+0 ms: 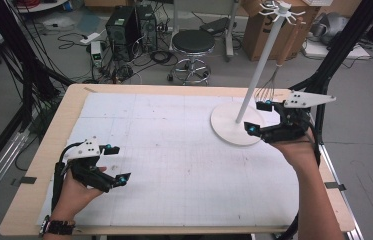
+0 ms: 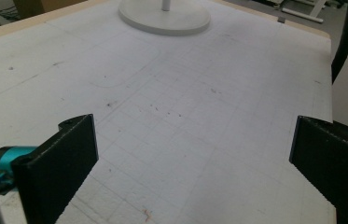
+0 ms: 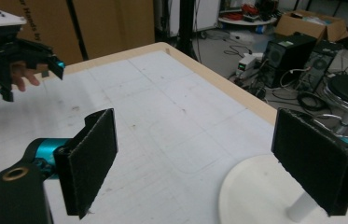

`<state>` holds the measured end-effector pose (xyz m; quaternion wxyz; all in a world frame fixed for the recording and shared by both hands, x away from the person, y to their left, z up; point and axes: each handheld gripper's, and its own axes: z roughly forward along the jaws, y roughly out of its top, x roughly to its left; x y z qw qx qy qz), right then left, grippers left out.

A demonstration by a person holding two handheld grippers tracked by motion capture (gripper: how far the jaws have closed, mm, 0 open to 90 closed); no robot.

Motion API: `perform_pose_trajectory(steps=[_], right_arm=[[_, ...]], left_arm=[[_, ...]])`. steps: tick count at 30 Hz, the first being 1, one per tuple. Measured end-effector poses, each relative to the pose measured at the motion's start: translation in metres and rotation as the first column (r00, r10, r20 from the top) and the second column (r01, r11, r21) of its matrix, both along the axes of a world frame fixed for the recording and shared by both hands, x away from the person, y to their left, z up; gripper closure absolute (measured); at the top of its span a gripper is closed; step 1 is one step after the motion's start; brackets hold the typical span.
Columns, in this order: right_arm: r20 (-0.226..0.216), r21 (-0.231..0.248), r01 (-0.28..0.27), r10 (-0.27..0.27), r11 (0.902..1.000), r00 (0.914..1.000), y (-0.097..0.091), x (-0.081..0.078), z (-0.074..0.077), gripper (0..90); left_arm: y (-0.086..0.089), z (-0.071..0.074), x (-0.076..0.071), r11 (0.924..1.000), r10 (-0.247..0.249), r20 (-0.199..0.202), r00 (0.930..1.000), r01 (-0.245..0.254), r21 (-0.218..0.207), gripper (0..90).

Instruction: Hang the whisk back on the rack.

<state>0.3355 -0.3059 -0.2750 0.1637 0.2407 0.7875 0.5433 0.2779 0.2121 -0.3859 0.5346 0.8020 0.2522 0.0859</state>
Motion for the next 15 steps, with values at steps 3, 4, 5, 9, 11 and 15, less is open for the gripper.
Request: perform_pose_trajectory(steps=[3,4,5,9,11,15], right_arm=[[-0.006,0.007,-0.017,0.017,0.9998,0.9998,0.003,-0.008,-0.013,10.9],[-0.007,0.004,-0.022,0.022,0.9997,0.9997,0.004,-0.01,-0.017,10.7],[-0.008,0.002,-0.021,0.021,0.9998,0.9997,0.005,-0.012,-0.022,10.5],[-0.032,0.021,-0.037,0.037,0.9991,0.9988,0.007,-0.016,-0.04,9.4],[-0.047,0.024,-0.036,0.037,0.9991,0.9982,0.006,-0.017,-0.047,9.3],[-0.06,0.021,-0.032,0.033,0.9993,0.9977,0.004,-0.021,-0.062,5.3]], left_arm=[[-0.001,0.0,0.0,1.0,-0.008,0.001,1.0,0.008,0.005,1.6],[-0.001,-0.001,0.0,1.0,-0.006,0.001,1.0,0.006,0.005,1.6],[-0.002,-0.001,0.0,1.0,-0.008,-0.001,1.0,0.008,0.003,1.6],[-0.002,-0.001,0.0,0.9999,-0.014,0.003,0.9999,0.014,0.007,1.6],[-0.002,-0.002,0.0,0.9999,-0.013,0.001,0.9999,0.013,0.009,1.6],[-0.001,-0.005,0.001,0.9999,-0.011,-0.006,0.9999,0.011,0.011,1.6]])
